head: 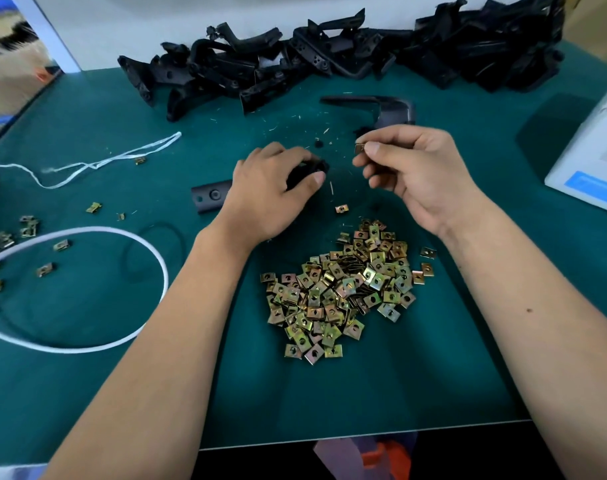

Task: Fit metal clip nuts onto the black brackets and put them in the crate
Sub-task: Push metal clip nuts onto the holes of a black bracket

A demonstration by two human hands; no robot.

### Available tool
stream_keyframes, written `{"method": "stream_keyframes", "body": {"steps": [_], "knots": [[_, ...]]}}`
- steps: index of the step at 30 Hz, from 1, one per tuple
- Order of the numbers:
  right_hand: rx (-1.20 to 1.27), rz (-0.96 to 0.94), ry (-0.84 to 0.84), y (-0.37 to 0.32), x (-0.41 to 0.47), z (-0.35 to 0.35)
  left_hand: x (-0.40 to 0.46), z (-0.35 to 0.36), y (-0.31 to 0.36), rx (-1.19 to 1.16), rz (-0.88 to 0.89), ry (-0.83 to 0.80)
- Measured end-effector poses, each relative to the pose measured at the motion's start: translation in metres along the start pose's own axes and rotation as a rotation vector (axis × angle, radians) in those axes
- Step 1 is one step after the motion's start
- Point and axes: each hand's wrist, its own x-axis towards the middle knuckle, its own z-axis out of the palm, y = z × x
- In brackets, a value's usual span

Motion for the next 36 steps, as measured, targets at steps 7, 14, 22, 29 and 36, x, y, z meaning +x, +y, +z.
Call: {"method": "stream_keyframes", "body": {"steps": [7,14,22,29,36], "knots": [[-0.033,-0.035,-0.005,0.005,-0.007,0.019,-0.001,0.002,0.006,0.014,-0.039,0.105],[-0.070,-0.043,-0.058,0.009,-0.014,0.037,-0.001,0.005,0.011,0.053,-0.127,0.130],[-0.063,-0.024,0.035,0.011,-0.012,0.037,0.000,0.004,0.013,0.053,-0.189,0.168],[-0.021,0.000,0.008,0.011,-0.013,0.040,0.000,0.005,0.016,0.034,-0.155,0.181],[0.035,0.003,-0.020,0.006,-0.015,0.041,-0.001,0.005,0.021,-0.054,-0.143,0.324]]}}
